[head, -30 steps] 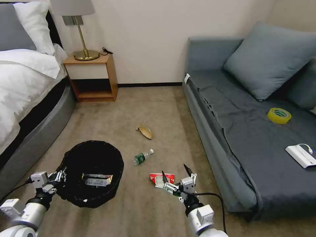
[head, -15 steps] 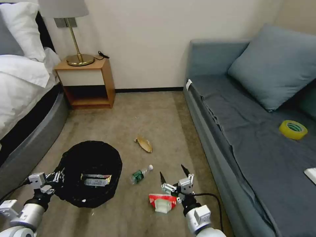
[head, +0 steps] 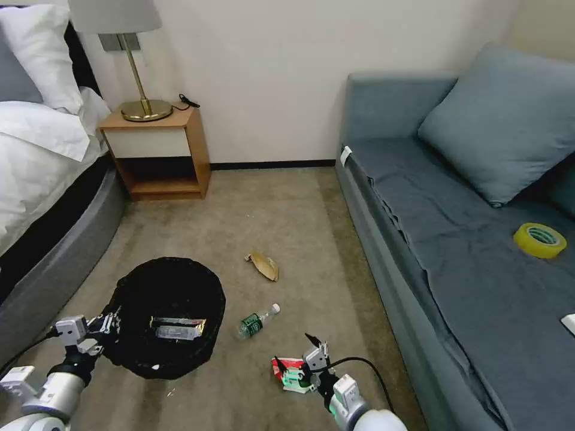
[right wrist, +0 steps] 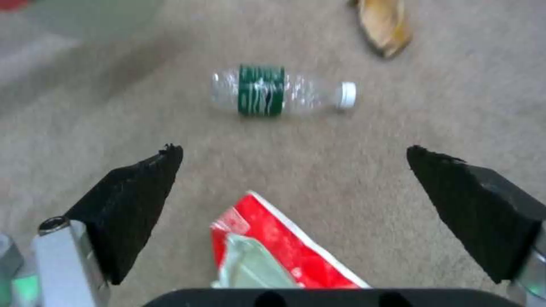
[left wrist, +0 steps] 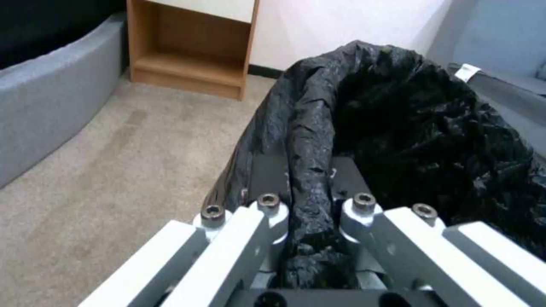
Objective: Pick up the trash bin, then pick up the garbage on the floor and place it into the trash bin.
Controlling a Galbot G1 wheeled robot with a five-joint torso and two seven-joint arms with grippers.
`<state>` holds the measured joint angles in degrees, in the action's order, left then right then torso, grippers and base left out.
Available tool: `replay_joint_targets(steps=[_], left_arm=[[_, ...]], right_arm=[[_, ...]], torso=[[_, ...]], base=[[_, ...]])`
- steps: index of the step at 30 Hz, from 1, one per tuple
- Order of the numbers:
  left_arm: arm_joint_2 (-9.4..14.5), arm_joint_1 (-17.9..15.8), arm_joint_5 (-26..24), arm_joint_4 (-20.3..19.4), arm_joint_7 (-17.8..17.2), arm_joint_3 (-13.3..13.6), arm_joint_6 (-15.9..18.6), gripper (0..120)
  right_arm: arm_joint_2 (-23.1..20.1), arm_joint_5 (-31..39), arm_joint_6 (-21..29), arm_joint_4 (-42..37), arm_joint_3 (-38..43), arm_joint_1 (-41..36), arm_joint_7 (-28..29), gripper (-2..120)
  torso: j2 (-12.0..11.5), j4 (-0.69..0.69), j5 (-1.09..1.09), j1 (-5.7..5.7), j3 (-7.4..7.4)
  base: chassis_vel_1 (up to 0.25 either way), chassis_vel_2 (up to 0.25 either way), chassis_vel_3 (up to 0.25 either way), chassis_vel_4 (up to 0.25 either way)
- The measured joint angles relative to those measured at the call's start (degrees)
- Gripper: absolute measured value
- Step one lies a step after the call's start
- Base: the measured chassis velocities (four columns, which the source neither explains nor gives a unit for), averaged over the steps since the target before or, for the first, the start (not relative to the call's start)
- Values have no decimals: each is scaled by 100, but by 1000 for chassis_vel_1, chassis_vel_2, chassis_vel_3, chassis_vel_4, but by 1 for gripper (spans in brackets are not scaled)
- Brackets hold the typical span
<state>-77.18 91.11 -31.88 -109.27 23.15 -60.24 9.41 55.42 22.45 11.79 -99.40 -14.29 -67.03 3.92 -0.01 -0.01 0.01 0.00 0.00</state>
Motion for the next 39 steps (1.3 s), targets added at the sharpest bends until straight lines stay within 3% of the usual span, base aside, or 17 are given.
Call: replay_joint_targets(steps=[7, 12, 17, 23, 37, 39], left_arm=[[103, -103, -1, 83, 22, 3, -1, 6], [272, -283, -1, 194, 31, -31, 43, 6], [326, -383, 1, 270, 48, 6, 68, 6], [310, -409, 8, 269, 52, 30, 75, 6], [341, -381, -16, 306, 71, -6, 64, 6], [334, -371, -20, 306, 71, -21, 61, 6]], right_arm=[[-349, 792, 500, 227, -731, 972, -164, 100], [-483, 1695, 1204, 776, -1787, 2278, -749, 100], [-405, 1796, 1499, 1424, -2393, 3000, -1550, 100], [-374, 1593, 1676, 1747, -2557, 3088, -1914, 100], [-66, 1135, 1501, 2309, -2658, 2943, -1905, 100], [-31, 1088, 1397, 2400, -2651, 2910, -1899, 93]], torso=[[0, 3, -1, 0, 0], [0, 2, -1, 0, 0], [0, 2, -1, 0, 0], [0, 1, -1, 0, 0], [1, 1, -1, 0, 0], [1, 1, -1, 0, 0]], base=[[0, 0, 0, 0], [0, 0, 0, 0], [0, 0, 0, 0], [0, 0, 0, 0], [0, 0, 0, 0], [0, 0, 0, 0]])
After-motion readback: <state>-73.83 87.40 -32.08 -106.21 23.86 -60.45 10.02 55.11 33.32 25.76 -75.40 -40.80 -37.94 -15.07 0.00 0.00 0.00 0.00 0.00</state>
